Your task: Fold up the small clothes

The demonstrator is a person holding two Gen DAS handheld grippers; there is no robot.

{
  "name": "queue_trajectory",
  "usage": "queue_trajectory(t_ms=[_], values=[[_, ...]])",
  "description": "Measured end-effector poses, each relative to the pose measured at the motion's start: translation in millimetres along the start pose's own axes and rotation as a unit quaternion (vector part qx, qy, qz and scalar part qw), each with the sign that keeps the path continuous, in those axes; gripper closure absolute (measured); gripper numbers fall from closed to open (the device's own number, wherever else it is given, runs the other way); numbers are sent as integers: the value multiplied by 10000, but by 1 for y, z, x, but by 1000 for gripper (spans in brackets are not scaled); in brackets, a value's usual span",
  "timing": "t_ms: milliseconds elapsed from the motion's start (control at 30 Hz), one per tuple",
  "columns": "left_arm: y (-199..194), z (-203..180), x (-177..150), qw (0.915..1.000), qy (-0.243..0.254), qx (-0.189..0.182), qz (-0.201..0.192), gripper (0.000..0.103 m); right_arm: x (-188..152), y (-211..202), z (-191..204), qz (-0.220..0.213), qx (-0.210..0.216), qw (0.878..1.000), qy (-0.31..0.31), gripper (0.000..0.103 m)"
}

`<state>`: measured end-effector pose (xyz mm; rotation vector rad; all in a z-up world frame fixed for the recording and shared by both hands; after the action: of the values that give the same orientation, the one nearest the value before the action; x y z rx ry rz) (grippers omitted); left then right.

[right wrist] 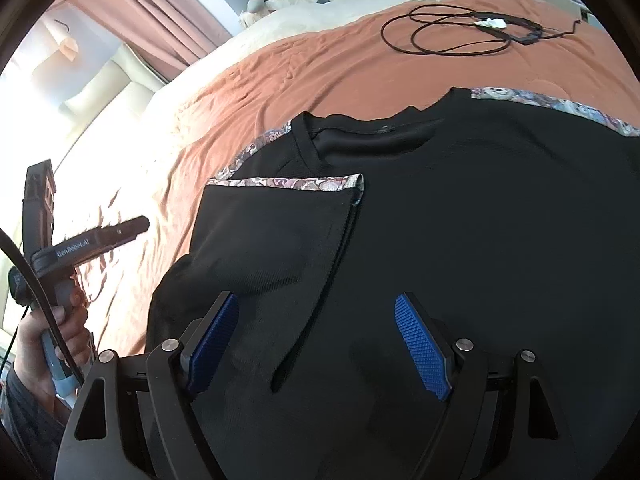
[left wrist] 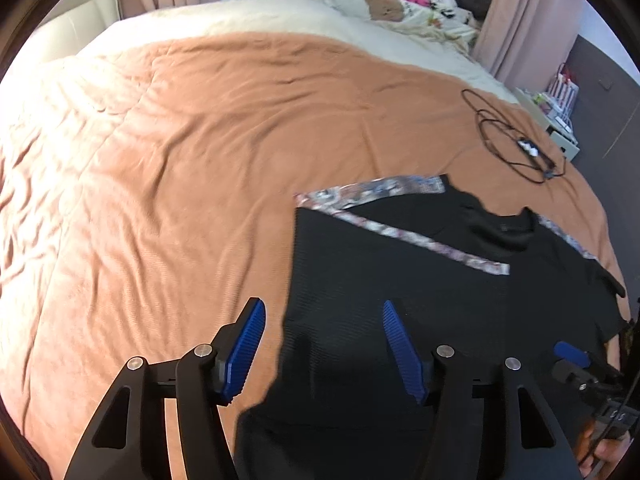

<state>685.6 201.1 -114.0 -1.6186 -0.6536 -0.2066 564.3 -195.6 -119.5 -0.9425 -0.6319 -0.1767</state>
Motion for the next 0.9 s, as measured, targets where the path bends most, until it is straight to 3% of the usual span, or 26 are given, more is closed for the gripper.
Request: queue_trajectory(t_ms=[333, 533, 600, 700, 800, 900], values=[[70, 13, 4, 9996, -7, -113, 257, 43, 14, 57, 2, 218, -72, 9996, -148, 34], [93, 16, 8, 9993, -8, -164, 335, 70, 23, 80, 8, 248, -157, 9987, -406, 44], [94, 17, 11, 9992, 12, -242, 323, 97, 25, 86, 8, 236, -154, 9987, -422, 46], [86, 19, 15, 9999, 107, -37, 37, 100, 29, 91, 11, 230, -208, 9982, -520, 47], [82, 29, 20, 9998, -101, -24, -150, 99, 29, 94, 17, 227, -151, 9979, -592, 47], [86, 38, 22, 9993, -199, 234, -227, 99, 29, 100, 23, 256, -234, 9968, -720, 47]])
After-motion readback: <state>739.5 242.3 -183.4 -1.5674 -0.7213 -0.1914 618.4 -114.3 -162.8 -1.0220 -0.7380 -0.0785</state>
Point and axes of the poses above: each gripper's, at about its wrist camera, not at the fingertips, and y roughly the way its jaws point, z to its left, x to its top, the point moved 1 cm from there along y, roughly the way its jaws point, and after that the axes turned 5 degrees about -y, right-handed, at the moved point
